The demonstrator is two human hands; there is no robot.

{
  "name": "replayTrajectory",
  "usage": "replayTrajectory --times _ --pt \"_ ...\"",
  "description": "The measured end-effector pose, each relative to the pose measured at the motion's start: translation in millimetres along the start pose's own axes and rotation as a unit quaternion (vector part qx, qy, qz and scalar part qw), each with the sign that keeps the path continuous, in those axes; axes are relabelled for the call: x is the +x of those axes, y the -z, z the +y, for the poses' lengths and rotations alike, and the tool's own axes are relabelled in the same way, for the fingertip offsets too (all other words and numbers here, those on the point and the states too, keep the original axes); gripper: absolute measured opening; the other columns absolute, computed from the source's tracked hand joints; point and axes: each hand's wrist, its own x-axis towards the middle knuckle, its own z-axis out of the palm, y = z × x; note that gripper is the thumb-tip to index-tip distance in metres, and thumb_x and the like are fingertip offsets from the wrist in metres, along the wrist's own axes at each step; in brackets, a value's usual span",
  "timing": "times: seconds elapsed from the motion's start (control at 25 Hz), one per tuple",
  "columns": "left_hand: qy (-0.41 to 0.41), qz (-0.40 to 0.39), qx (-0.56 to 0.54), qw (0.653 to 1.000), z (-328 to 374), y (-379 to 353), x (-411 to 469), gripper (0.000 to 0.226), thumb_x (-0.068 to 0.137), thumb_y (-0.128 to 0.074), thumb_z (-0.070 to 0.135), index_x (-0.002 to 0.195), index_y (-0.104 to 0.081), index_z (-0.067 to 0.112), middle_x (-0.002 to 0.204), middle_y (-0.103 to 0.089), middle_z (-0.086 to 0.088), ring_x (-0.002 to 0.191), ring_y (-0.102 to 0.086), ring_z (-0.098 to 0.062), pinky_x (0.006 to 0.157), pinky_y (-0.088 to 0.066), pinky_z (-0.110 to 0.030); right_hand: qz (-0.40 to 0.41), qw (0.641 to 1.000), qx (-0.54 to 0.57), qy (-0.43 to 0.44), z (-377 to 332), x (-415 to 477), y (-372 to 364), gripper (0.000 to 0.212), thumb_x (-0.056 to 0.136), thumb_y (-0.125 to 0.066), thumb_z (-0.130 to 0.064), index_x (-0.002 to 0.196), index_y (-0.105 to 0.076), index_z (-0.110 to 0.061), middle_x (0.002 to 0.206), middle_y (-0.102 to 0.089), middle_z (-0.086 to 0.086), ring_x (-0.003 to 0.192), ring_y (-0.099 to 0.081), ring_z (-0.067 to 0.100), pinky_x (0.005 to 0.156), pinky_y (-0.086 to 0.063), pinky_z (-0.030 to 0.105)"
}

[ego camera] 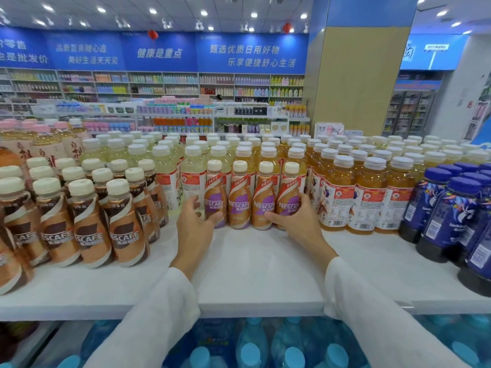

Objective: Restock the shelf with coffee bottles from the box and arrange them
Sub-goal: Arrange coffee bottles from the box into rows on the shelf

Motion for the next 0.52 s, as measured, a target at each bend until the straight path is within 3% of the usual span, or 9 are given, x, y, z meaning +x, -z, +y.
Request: replayTrajectory --times 0.12,0.36,0.52 --pt "-0.011 -0.013 -0.022 1.000 0.3 -0.1 -1.3 0.065 0.083 -0.081 0.013 0.140 -0.052 0.018 0.125 -0.065 0.000 0.109 -0.064 -0.017 0.097 -0.054 -0.040 0.001 1.000 0.009 0.008 -1.0 -0.2 -2.4 0.104 0.061 -0.095 -0.035 0.146 -0.037 -0.021 0.135 -0.058 -0.007 0.113 -0.058 0.010 0.092 -0.047 0.027" --pt "-0.007 -0.010 -0.045 0.999 0.2 -0.5 -1.7 0.059 0.083 -0.080 0.010 0.136 -0.056 0.017 0.118 -0.066 0.001 0.106 -0.064 -0.018 0.093 -0.054 -0.035 -0.003 1.000 0.006 0.010 -0.8 -2.0 -2.4 0.101 0.064 -0.094 -0.035 0.147 -0.037 -0.022 0.136 -0.057 -0.007 0.116 -0.056 0.010 0.094 -0.047 0.027" --pt "-0.008 -0.008 -0.054 0.998 0.4 -0.6 -1.2 0.059 0.083 -0.080 0.011 0.136 -0.056 0.017 0.120 -0.066 0.001 0.107 -0.064 -0.018 0.095 -0.054 -0.038 -0.030 0.999 0.027 -0.013 -2.3 -3.2 6.1 0.082 0.081 -0.081 -0.009 0.149 -0.039 -0.022 0.131 -0.058 -0.007 0.111 -0.055 0.011 0.080 -0.046 0.019"
